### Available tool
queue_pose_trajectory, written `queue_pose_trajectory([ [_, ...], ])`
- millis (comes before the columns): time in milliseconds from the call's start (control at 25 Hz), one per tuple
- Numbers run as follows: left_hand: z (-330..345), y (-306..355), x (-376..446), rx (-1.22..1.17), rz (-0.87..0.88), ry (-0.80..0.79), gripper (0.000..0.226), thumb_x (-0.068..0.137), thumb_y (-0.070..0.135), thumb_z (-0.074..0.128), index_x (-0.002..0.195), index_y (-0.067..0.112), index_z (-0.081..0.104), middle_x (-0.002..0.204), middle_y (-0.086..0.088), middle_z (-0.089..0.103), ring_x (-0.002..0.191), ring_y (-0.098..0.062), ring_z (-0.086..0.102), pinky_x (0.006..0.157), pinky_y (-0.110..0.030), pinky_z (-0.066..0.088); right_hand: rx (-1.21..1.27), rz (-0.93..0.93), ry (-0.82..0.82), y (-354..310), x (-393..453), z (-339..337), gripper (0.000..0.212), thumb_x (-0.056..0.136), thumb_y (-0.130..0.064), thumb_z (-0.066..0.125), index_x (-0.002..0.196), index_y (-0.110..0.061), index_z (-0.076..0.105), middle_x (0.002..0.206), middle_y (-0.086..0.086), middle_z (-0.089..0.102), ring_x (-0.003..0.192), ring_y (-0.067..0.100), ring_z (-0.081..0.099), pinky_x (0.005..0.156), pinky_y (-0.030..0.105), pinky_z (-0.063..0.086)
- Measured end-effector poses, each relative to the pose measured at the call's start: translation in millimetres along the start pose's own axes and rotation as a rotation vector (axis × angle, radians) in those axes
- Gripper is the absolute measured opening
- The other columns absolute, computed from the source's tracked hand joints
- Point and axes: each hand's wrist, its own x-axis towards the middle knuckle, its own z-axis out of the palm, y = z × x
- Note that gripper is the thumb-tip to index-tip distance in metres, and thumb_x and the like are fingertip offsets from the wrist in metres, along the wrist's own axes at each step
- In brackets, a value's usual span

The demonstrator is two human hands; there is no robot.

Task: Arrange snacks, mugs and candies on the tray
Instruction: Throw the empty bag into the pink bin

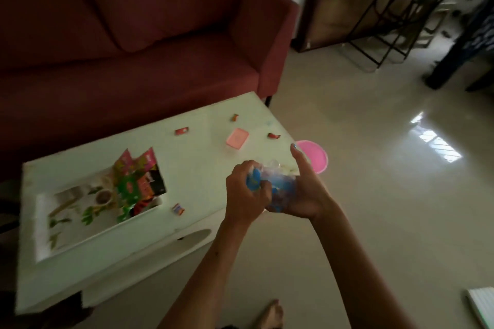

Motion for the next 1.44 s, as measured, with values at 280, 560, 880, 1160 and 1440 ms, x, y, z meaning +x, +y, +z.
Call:
queue_pose_trajectory([
  [280,91,48,23,-0.073,-0.114,-0.025,0.052,0.088,0.044,0.032,0.13,0.016,0.044,0.13,-0.008,0.05,0.114,-0.011,0.049,0.083,-0.008,0.042,-0.264,-0.44,0.304,-45,6,-37,0.032,0.082,-0.036,0.066,0.108,-0.017,0.063,0.119,0.015,0.062,0.111,0.034,0.061,0.091,0.049,0.053],
  [560,175,57,95,-0.38,-0.393,-0.025,0.038,0.087,0.011,0.043,0.122,0.026,0.038,0.139,-0.013,0.031,0.127,-0.03,0.041,0.099,-0.047,0.047,-0.377,-0.732,0.612,-120,38,-86,0.026,0.087,-0.008,0.048,0.071,-0.023,0.061,0.079,0.001,0.064,0.073,0.016,0.064,0.05,0.015,0.05],
  [880,260,16,198,-0.185,-0.497,-0.339,0.042,0.082,0.005,0.061,0.121,0.02,0.053,0.108,0.011,0.055,0.104,-0.013,0.055,0.091,-0.032,0.052,-0.779,-0.63,0.753,-241,103,-175,0.023,0.087,-0.012,0.047,0.108,-0.015,0.039,0.106,0.011,0.05,0.088,0.024,0.052,0.051,0.01,0.042],
  [1160,359,-61,226,0.117,-0.406,-0.144,0.025,0.074,-0.011,0.058,0.095,0.0,0.067,0.103,-0.015,0.068,0.095,-0.025,0.064,0.081,-0.039,0.057,-0.606,-0.352,0.783,-276,163,-243,0.027,0.091,-0.003,0.048,0.117,-0.011,0.049,0.118,0.02,0.059,0.072,0.02,0.065,0.055,0.037,0.061],
  [1440,438,-144,274,-0.146,-0.882,-0.265,0.036,0.081,-0.005,0.046,0.1,0.014,0.071,0.116,-0.001,0.065,0.105,-0.016,0.057,0.072,-0.015,0.05,-0.666,-0.306,0.83,-293,251,-331,0.022,0.077,-0.023,0.074,0.096,-0.018,0.064,0.078,0.003,0.066,0.071,0.024,0.071,0.061,0.038,0.061],
])
